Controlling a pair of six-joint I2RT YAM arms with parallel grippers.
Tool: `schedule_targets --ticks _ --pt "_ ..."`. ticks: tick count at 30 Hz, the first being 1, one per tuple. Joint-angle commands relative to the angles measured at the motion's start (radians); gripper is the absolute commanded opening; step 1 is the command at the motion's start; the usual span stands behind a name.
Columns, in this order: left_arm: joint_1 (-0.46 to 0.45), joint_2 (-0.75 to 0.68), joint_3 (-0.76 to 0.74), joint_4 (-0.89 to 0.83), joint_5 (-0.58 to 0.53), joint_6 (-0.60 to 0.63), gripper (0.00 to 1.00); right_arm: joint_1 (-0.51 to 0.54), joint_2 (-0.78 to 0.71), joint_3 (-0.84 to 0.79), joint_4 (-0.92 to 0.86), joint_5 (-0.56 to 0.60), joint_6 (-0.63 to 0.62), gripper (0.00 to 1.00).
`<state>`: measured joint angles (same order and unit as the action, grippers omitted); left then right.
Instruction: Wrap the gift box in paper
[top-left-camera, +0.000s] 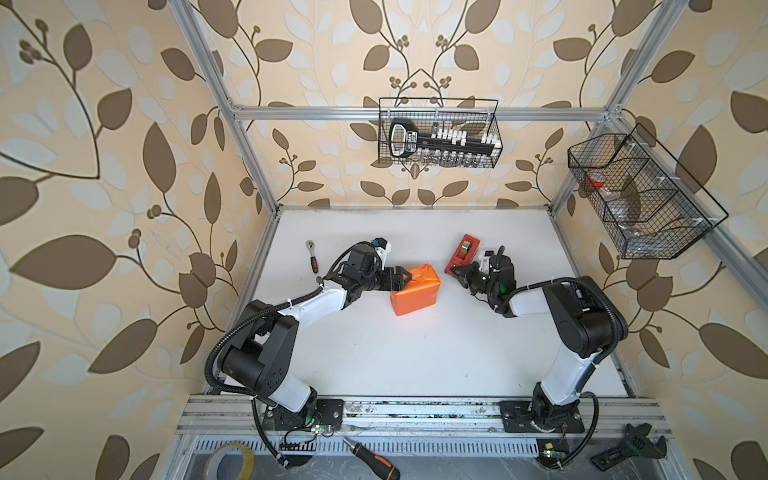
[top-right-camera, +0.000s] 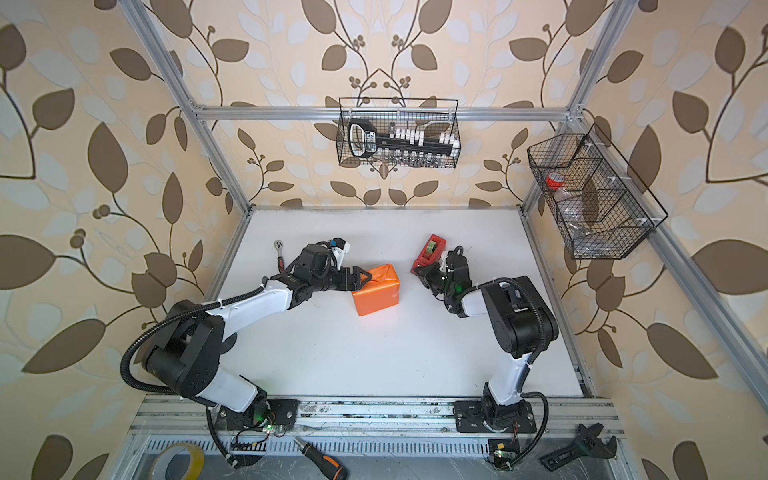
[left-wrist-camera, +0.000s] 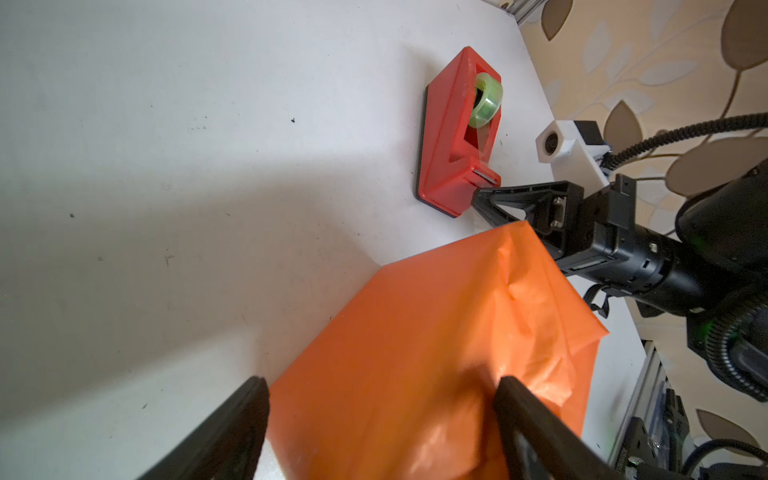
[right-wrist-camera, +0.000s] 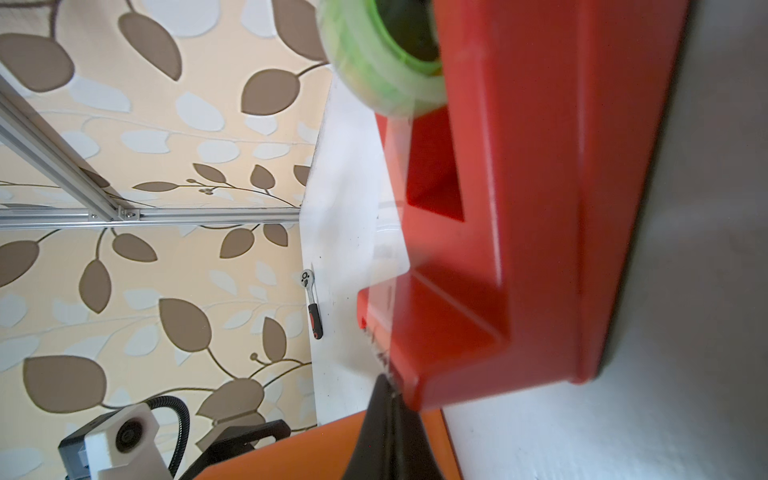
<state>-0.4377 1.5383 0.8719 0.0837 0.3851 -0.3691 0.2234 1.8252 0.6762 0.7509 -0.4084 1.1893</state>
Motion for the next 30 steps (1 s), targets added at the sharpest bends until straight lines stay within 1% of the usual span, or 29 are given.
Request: schedule_targets --ticks 1,12,20,30 --pt "0.002 0.005 -0.040 -0.114 -0.043 0.034 0.86 0.025 0.038 -0.026 -0.039 -0.009 -0.028 0.00" --pt "0.002 0.009 -0.038 -0.111 -0.043 0.033 0.86 0.028 0.051 -0.022 -0.077 0.015 -0.075 0.00" --pt "0.002 0.011 -0.038 -0.110 -0.041 0.032 0.86 0.025 0.055 -0.022 -0.180 0.086 -0.172 0.00" --pt "0.002 0.012 -0.039 -0.108 -0.040 0.034 0.86 0.020 -0.013 0.032 -0.380 0.178 -0.342 0.00"
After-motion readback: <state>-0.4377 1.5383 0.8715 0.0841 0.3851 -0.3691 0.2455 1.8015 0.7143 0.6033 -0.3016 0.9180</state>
